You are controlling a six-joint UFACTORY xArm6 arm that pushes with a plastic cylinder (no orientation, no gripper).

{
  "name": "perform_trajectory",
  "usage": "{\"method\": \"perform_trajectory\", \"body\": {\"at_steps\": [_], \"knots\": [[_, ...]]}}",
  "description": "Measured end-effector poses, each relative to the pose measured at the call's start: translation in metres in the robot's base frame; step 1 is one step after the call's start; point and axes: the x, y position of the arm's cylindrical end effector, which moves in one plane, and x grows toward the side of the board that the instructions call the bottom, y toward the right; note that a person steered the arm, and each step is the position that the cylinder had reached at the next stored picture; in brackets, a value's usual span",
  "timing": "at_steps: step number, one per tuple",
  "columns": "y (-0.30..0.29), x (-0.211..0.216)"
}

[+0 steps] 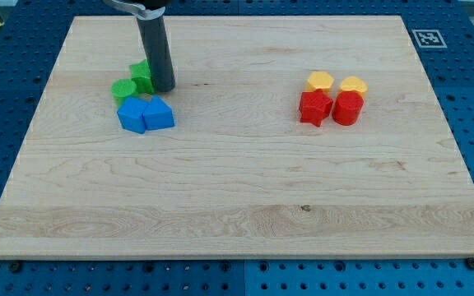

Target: Slide the green star a bit left

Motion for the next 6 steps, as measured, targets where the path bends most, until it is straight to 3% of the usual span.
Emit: {"method": "perform_trajectory", "body": {"at_steps": [1, 4, 6], "knots": [[-0.008, 0.005], [-0.025, -0.045], [-0.027, 0.008]]}}
